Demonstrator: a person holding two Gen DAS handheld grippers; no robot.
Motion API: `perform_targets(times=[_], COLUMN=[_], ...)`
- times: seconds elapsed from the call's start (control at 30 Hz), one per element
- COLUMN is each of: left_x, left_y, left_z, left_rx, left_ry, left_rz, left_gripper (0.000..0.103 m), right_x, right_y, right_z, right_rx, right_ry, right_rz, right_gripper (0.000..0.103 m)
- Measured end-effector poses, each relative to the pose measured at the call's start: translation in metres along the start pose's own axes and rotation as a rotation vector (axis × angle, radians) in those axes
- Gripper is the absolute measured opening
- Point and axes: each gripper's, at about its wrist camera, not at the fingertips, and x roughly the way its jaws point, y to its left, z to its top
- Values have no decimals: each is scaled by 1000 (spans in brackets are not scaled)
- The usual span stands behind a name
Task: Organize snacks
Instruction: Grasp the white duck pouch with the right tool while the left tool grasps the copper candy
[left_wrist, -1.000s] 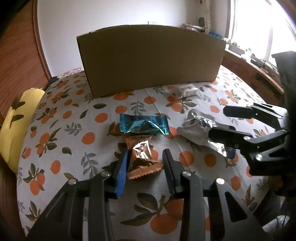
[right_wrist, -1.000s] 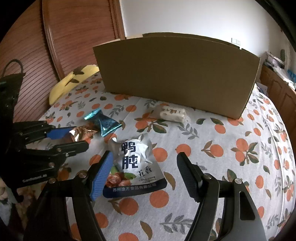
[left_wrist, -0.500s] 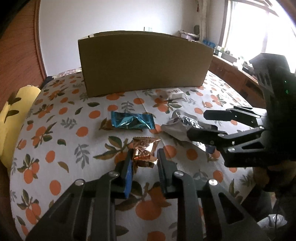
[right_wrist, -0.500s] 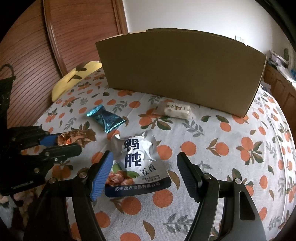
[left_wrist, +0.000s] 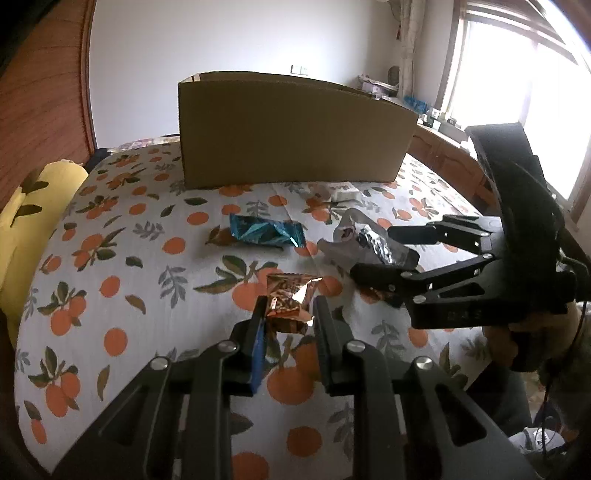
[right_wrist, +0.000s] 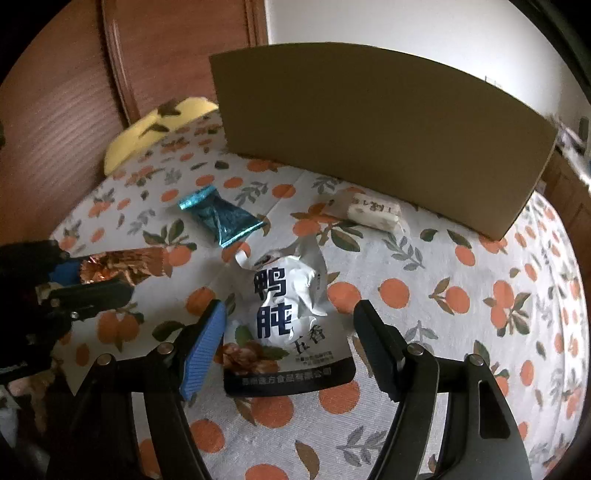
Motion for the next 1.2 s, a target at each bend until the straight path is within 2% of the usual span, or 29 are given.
perform_targets(times=[0.1, 0.4, 0.47, 0.6, 0.87, 1.2], left_x=[-2, -8, -10, -12, -13, -22], left_y=[3, 6, 5, 5, 3, -2], left_z=[-3, -7, -6, -4, -2, 13], left_rx=[-4, -18, -16, -14, -11, 7], left_ry=[-3, -19, -21, -27, -29, -63], left_rz=[-1, -14, -18, -20, -23, -9], left_gripper=[21, 21, 21, 21, 21, 21], right_x=[3, 14, 15, 14, 0, -38], right_y=[7, 9, 10, 12, 4, -1], right_z=[2, 18, 21, 22, 15, 20], right_rx=[-35, -37, -43, -61, -12, -4], right_ry=[20, 85, 95, 114, 72, -6], right_rz=[-29, -20, -11, -5, 38, 43], right_gripper=[73, 74, 60, 59, 59, 59])
